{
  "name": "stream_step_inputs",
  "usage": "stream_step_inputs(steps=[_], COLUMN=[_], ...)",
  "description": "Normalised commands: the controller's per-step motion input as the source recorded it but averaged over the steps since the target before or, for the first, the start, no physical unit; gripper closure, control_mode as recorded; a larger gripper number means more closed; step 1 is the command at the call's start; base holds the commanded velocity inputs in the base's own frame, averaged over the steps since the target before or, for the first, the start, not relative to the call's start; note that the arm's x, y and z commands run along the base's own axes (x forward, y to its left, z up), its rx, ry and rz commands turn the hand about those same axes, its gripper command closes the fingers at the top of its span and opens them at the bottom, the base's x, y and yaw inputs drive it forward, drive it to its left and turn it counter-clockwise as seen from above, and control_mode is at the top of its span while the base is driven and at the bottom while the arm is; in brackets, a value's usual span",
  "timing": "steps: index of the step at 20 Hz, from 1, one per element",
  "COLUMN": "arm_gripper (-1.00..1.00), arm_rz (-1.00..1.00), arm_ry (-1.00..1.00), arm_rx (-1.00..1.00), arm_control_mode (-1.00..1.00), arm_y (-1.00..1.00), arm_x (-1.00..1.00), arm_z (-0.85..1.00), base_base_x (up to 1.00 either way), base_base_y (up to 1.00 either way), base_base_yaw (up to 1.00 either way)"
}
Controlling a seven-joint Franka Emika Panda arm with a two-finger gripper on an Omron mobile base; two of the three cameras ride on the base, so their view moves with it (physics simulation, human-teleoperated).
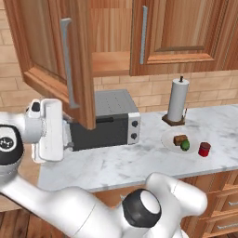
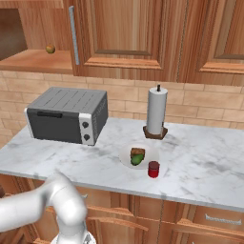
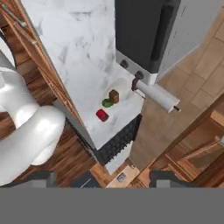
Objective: Pick the avocado and bread from the counter and place them on the plate. Then pick the jam from the cabinet and place it next to the plate. Lastly close the cabinet door.
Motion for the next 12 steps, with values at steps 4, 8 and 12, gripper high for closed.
stream_step_inputs(steps=[4,8,12], arm_gripper=[-1.0,-1.0,-1.0], arm_rz=[0.06,0.07,0.1], arm_ry=[0.0,-0.02,-0.04], arm_rx=[0.39,0.39,0.38], arm_control_mode=[-1.0,-1.0,-1.0], arm_y=[-0.72,-0.78,-0.82], arm_x=[-0.01,0.0,0.0], arm_z=[1.0,1.0,1.0], base_base_x=[0.0,0.0,0.0], base_base_y=[0.0,0.0,0.0], base_base_yaw=[0.0,0.0,0.0])
